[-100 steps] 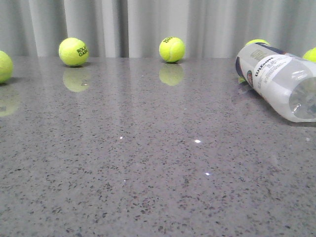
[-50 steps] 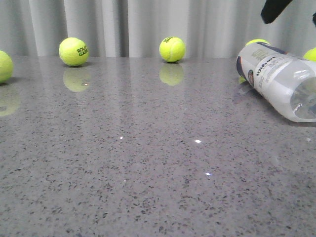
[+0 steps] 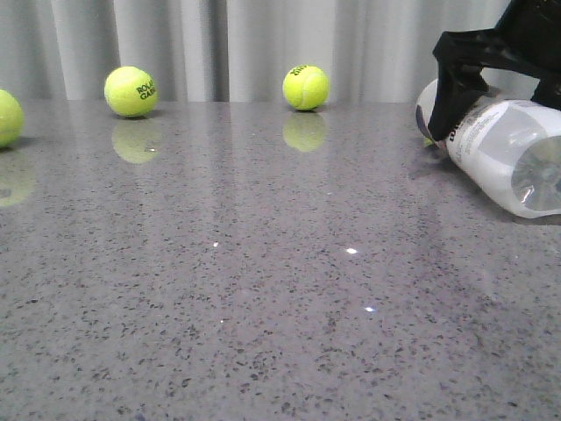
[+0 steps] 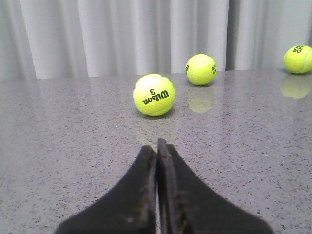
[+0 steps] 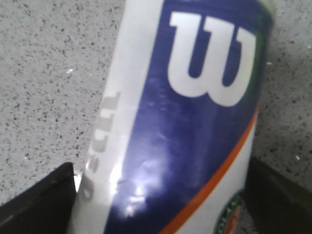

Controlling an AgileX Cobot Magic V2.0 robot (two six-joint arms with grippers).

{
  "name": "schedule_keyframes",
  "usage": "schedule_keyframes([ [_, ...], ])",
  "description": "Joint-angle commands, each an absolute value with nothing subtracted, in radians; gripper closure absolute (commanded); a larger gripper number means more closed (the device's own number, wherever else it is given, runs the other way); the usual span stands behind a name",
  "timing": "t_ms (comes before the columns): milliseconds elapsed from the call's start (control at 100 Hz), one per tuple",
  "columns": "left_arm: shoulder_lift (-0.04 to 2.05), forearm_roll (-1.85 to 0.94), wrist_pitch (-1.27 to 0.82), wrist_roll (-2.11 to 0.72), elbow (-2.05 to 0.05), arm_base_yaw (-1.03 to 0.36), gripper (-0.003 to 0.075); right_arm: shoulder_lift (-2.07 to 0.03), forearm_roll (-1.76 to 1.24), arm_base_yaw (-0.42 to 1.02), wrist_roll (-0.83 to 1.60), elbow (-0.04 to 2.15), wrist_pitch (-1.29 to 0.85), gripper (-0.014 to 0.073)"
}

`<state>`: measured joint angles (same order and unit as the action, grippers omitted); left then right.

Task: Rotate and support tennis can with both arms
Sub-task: 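Lower the right gripper onto the lying Wilson can and grasp it, then lift the can with the right gripper and carry it toward the table center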

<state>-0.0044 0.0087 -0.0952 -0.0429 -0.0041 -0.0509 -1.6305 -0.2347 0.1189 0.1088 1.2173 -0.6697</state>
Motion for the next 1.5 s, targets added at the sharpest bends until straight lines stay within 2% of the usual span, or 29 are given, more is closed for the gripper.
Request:
schedule_keyframes([
  [0, -0.042, 0.000, -0.011, -0.035, 0.043, -0.046, 0.0741, -1.594, -0.233, 0.119, 0.122, 1.254, -0.633, -0.0020],
  [80, -0.042, 0.000, -0.011, -0.035, 0.043, -0.046, 0.0741, -1.590, -0.233, 0.119, 0.122, 1.254, -0.635, 0.0061],
  [210, -0.042, 0.000, -0.011, -0.035, 0.043, -0.046, 0.0741, -1.577, -0.233, 0.119, 0.122, 1.255, -0.654, 0.0293],
  [280, -0.042, 0.000, -0.011, -0.035, 0.043, -0.046, 0.0741, -1.564, -0.233, 0.119, 0.130, 1.257, -0.672, 0.0382],
  [350, -0.042, 0.000, -0.011, -0.035, 0.043, -0.046, 0.0741, -1.546, -0.233, 0.123, 0.157, 1.274, -0.701, 0.0426],
  [660, -0.042, 0.000, -0.011, -0.035, 0.043, -0.046, 0.0741, -1.514, -0.233, 0.275, 0.525, 1.485, -0.817, 0.0431],
  [870, -0.042, 0.000, -0.011, -0.035, 0.043, -0.046, 0.0741, -1.534, -0.234, 0.440, 0.933, 1.493, -0.833, 0.0431],
  [990, -0.042, 0.000, -0.011, -0.035, 0.043, -0.046, 0.0741, -1.569, -0.235, 0.502, 1.086, 1.493, -0.863, 0.0429],
  [1110, -0.042, 0.000, -0.011, -0.035, 0.043, -0.046, 0.0741, -1.607, -0.235, 0.524, 1.168, 1.493, -0.853, 0.0429],
  [1490, -0.042, 0.000, -0.011, -0.035, 0.043, -0.046, 0.0741, -1.721, -0.235, 0.524, 1.171, 1.493, -0.835, 0.0429],
])
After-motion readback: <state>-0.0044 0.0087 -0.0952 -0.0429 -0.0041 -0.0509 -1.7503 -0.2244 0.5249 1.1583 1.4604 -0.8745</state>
